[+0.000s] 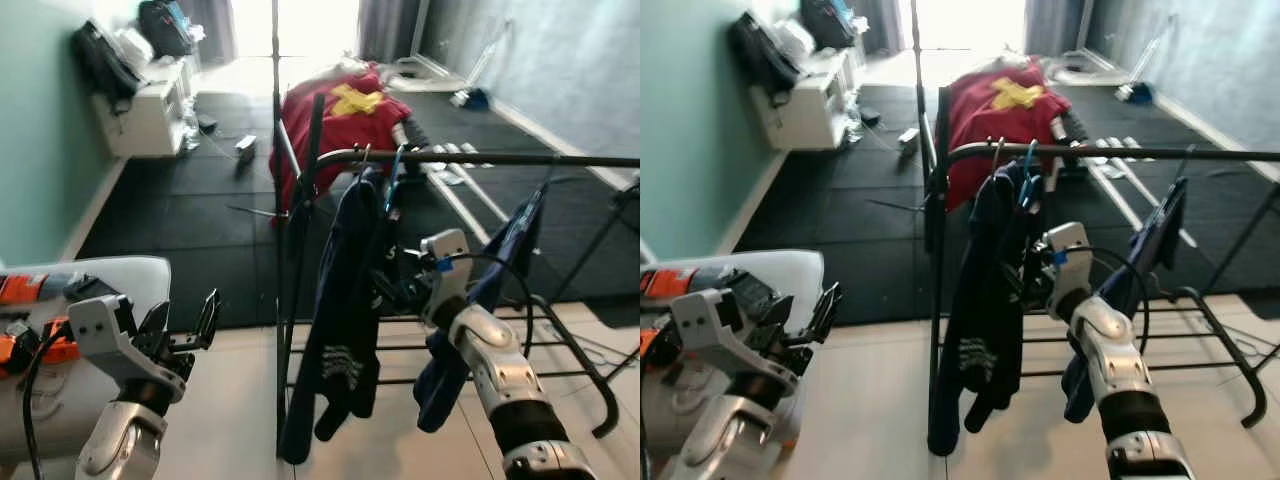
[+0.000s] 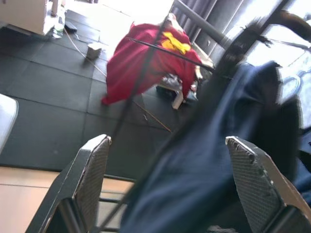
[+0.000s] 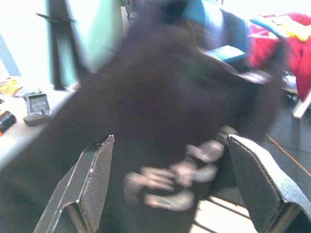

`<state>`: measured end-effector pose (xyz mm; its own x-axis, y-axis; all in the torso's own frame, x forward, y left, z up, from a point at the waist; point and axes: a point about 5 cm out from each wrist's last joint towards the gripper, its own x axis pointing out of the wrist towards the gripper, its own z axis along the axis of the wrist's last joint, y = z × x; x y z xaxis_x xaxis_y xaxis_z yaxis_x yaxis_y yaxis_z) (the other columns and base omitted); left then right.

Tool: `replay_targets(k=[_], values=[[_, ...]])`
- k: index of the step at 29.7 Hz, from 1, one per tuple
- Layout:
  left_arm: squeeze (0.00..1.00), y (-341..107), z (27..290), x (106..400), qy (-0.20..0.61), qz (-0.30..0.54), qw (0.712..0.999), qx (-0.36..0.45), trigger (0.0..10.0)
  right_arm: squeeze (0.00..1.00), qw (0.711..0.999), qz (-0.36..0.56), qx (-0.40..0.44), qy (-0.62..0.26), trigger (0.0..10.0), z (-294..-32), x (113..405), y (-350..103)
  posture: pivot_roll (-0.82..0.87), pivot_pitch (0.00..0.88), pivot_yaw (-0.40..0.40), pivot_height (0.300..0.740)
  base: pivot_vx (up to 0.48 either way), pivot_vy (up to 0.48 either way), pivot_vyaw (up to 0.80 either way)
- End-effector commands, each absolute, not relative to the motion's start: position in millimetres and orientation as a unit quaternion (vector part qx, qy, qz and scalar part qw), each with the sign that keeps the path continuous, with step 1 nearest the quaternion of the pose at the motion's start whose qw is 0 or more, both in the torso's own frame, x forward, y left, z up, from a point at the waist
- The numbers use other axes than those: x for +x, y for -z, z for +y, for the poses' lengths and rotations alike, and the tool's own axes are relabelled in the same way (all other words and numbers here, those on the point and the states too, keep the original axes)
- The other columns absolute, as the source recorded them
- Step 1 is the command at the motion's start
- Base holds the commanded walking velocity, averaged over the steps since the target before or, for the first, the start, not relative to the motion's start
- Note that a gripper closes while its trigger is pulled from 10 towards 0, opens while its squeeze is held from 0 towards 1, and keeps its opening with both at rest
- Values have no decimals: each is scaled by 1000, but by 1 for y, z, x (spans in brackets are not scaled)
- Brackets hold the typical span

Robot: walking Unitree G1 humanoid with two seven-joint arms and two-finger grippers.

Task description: Hang hanger

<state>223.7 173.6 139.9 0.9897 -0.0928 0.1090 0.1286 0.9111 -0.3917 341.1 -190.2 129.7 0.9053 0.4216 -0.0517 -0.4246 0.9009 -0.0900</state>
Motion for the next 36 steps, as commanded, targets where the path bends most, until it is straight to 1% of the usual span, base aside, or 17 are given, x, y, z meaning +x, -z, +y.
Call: replay_targets(k=[1, 3, 4, 7, 9, 11, 14, 16, 19, 20, 25, 26, 27, 30, 31, 33, 36], values=[[0, -144, 176, 222, 54, -41, 977, -201, 10000, 0, 973, 2, -51, -226, 10000, -186, 342, -137, -68, 30, -28, 740, 0, -480, 0], [0, -119, 187, 219, 29, -4, 977, -210, 10000, 0, 975, -49, -81, -202, 10000, -182, 353, -168, -73, 26, -26, 740, 0, -480, 0], [0, -119, 187, 219, 29, -4, 977, -210, 10000, 0, 975, -49, -81, -202, 10000, -182, 353, -168, -73, 26, -26, 740, 0, -480, 0], [0, -92, 198, 214, 2, 31, 975, -222, 10000, 0, 977, -86, -106, -166, 10000, -183, 363, -194, -76, 20, -27, 740, 0, -480, 0], [0, -92, 198, 214, 2, 31, 975, -222, 10000, 0, 977, -86, -106, -166, 10000, -183, 363, -194, -76, 20, -27, 740, 0, -480, 0], [0, -80, 202, 212, -9, 45, 973, -228, 10000, 0, 973, -105, -132, -157, 10000, -180, 365, -207, -74, 19, -28, 740, 0, -480, 0], [0, -75, 204, 210, -12, 54, 972, -228, 10000, 0, 970, -106, -156, -152, 10000, -178, 367, -210, -74, 18, -28, 740, 0, -480, 0], [0, -64, 209, 205, -26, 75, 971, -224, 10000, 0, 967, -83, -210, -118, 10000, -181, 369, -209, -72, 17, -31, 740, 0, -126, 0], [0, -62, 211, 204, -31, 83, 971, -224, 10000, 0, 967, -71, -222, -105, 10000, -183, 369, -207, -72, 18, -31, 740, 0, 0, 0], [0, -59, 215, 201, -45, 91, 970, -221, 10000, 0, 969, -50, -223, -95, 10000, -185, 369, -202, -72, 17, -32, 740, 0, 0, 0], [0, -49, 232, 195, -96, 108, 970, -196, 10000, 0, 975, 16, -190, -111, 10000, -180, 369, -178, -72, 19, -34, 740, 0, 0, 0], [0, -48, 238, 195, -112, 109, 970, -185, 10000, 0, 980, 21, -150, -125, 10000, -173, 369, -174, -72, 26, -31, 740, 0, 0, 0], [0, -48, 238, 195, -112, 109, 970, -185, 10000, 0, 980, 21, -150, -125, 10000, -173, 369, -174, -72, 26, -31, 740, 0, 0, 0], [0, -43, 252, 191, -147, 104, 970, -162, 10000, 0, 987, 0, -51, -152, 10000, -158, 373, -179, -64, 38, -30, 740, 0, 0, 0], [0, -42, 255, 190, -154, 103, 970, -158, 10000, 0, 987, -10, -33, -158, 10000, -155, 374, -183, -64, 38, -30, 740, 0, 0, 0], [0, -42, 258, 187, -160, 101, 970, -155, 10000, 0, 986, -25, -7, -167, 10000, -151, 375, -190, -59, 43, -32, 740, 0, 0, 0], [0, -41, 259, 186, -162, 100, 970, -153, 10000, 0, 984, -33, 7, -173, 10000, -148, 376, -195, -59, 43, -32, 740, 0, 0, 0]])
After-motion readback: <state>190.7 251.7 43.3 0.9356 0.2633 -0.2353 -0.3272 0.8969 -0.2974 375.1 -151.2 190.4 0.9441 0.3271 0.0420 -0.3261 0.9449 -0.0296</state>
